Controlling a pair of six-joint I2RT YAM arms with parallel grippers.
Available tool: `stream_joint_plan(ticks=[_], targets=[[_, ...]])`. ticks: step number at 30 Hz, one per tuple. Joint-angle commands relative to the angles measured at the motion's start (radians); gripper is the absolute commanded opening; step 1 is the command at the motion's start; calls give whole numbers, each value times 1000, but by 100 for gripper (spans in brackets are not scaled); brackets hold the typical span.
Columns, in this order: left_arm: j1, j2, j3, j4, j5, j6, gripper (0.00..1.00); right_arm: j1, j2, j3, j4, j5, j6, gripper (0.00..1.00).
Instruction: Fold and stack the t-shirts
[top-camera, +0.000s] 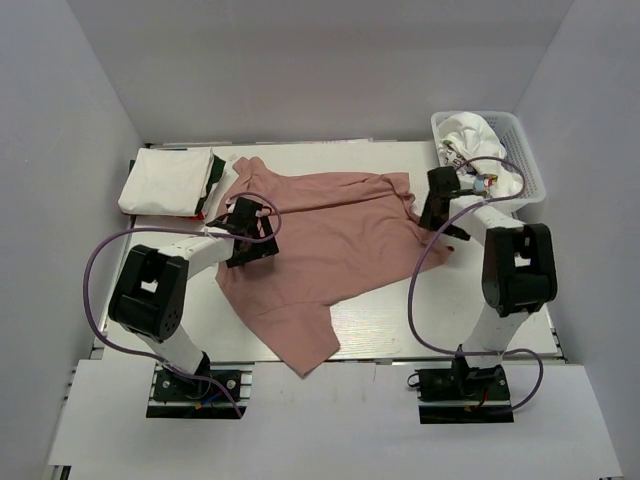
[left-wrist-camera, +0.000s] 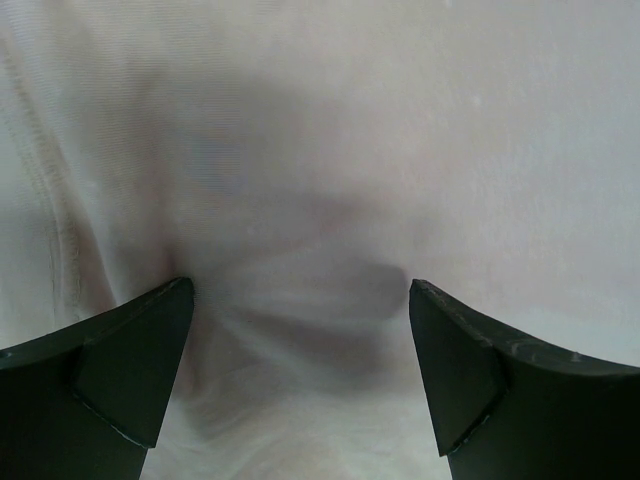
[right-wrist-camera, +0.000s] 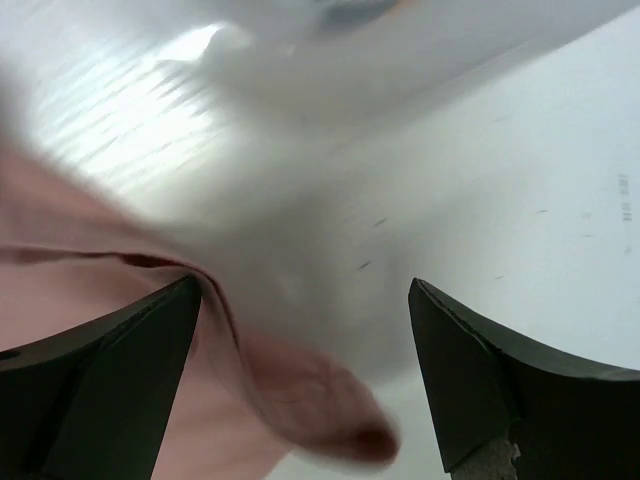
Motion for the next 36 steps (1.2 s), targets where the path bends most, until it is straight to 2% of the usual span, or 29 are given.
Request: stream_joint_plan(ticks=[1,4,6,7,8,12,13,14,20,27,33,36], targets=[[19,10,-37,-92,-100,-44,99,-115,43,91,-60,76,157,90],[19,-4,-37,-92,-119,-44,99,-132,10,95,-99,60,156,90],[19,-44,-28,-92,-120,-44,99,-123,-35,46,-62,-7,114,90],[19,-56,-28,-104,-120,-33,99,-117,-108,29,-44,-41,41,90],[7,-70,-14,-104,-120,-18,99,-104,-137,-22,-9,-151,22,90],[-2,-148,11,-104,-84,23,99,-34,-309,-146,136,-319,-68,90],[10,-190,20,-72,-65,45,99,1,-320,-171,175,-399,-94,90],[10,-191,20,-72,-64,45,99,2,-320,-171,176,-414,-94,90],[19,-176,107,-50,-80,70,99,69,-164,-106,237,-469,-100,90],[30,-55,127,51,-20,19,99,103,115,134,171,-406,-96,90],[30,41,134,37,-52,8,99,103,181,96,237,-484,-36,90],[30,51,91,63,-20,-1,99,103,151,14,252,-459,-10,90]])
